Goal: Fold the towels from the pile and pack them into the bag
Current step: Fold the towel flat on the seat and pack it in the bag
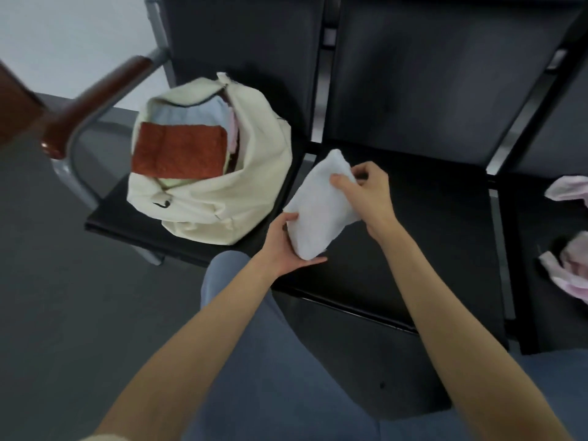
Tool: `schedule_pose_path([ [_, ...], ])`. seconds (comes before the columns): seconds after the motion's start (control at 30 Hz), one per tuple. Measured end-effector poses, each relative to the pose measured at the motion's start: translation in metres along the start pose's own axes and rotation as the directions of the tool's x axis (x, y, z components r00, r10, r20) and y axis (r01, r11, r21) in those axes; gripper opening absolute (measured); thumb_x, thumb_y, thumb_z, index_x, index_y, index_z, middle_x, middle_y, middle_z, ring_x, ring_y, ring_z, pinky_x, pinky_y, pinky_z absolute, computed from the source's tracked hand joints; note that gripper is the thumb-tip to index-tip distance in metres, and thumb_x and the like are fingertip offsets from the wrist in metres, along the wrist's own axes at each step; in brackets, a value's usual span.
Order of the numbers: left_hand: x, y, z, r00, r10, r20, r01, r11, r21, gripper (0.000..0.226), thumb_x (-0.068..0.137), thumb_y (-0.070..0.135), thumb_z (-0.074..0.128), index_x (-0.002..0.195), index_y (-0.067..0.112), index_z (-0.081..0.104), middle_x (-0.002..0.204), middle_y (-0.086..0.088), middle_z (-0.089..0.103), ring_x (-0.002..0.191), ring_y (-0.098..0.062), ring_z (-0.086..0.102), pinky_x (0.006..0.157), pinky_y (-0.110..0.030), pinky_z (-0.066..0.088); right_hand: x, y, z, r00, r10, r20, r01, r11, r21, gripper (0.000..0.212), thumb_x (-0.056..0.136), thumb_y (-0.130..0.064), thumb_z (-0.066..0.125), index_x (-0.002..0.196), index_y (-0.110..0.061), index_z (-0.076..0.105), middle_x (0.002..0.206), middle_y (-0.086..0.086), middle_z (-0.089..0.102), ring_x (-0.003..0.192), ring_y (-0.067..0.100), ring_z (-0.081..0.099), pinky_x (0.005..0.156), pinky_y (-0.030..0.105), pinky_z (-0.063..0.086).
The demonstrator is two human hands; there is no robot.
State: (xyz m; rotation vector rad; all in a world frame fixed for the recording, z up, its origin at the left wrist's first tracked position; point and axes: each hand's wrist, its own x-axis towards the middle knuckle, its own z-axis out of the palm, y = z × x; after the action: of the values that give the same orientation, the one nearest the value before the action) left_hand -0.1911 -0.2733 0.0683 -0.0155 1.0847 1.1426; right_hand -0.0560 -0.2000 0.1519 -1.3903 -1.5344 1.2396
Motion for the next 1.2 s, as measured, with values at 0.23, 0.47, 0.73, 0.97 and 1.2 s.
schedule_pose_path([
  [0.23,-0.051,0.087,-0.023,0.979,0.156,0.134,-0.125,0.970,-0.210,0.052,0.084,0.029,0.059,0.130,0.007,0.053,0.130,-0.015,0.060,0.114,-0.035,0.060,0.097,-0.041,0.047,0.002,-0.080,0.037,0.987,-0.139,0.079,0.126,0.981,0.148,0.032,0.081,-0.025,0.072,0.102,-0.004,0.059,0.098,0.008,0.064,0.084,0.012,0.062,0.074,0.028,0.051],
  [0.47,-0.068,0.190,-0.052,0.829,0.556,-0.055,-0.523,0.807,0.272,0.035,0.086,0.010,0.061,0.120,0.006,0.061,0.115,-0.011,0.067,0.108,-0.031,0.063,0.087,-0.042,0.054,0.023,-0.093,0.079,0.988,-0.128,0.085,0.112,0.979,0.170,0.031,0.086,-0.022,0.067,0.108,-0.010,0.049,0.096,0.000,0.062,0.082,0.008,0.060,0.065,0.022,0.047],
  [0.73,-0.037,0.306,-0.076,0.382,0.923,0.046,-0.582,0.202,0.788,0.035,0.087,0.008,0.064,0.120,0.007,0.054,0.115,0.000,0.054,0.103,-0.010,0.052,0.079,-0.014,0.043,0.090,-0.116,0.172,0.992,-0.040,0.123,0.011,0.975,0.224,0.035,0.092,-0.010,0.051,0.120,-0.013,0.030,0.095,-0.005,0.045,0.086,0.007,0.051,0.081,0.036,0.052],
  [0.97,0.017,0.375,-0.098,0.287,0.952,0.110,-0.465,0.038,0.884,0.036,0.082,0.005,0.060,0.117,0.003,0.055,0.115,-0.003,0.055,0.107,-0.018,0.054,0.090,-0.021,0.043,0.152,-0.117,0.241,0.992,0.043,0.119,-0.067,0.977,0.203,0.032,0.093,-0.013,0.047,0.121,-0.012,0.032,0.093,-0.001,0.046,0.080,0.011,0.049,0.063,0.023,0.043],
  [1.2,0.055,0.365,-0.128,0.356,0.930,0.095,-0.284,0.011,0.959,0.037,0.085,0.013,0.063,0.120,0.002,0.053,0.121,-0.014,0.058,0.111,-0.028,0.054,0.094,-0.035,0.043,0.177,-0.075,0.263,0.985,0.019,0.169,-0.029,0.998,0.060,0.055,0.076,-0.006,0.064,0.122,-0.011,0.036,0.113,0.014,0.056,0.101,0.026,0.061,0.087,0.046,0.054],
])
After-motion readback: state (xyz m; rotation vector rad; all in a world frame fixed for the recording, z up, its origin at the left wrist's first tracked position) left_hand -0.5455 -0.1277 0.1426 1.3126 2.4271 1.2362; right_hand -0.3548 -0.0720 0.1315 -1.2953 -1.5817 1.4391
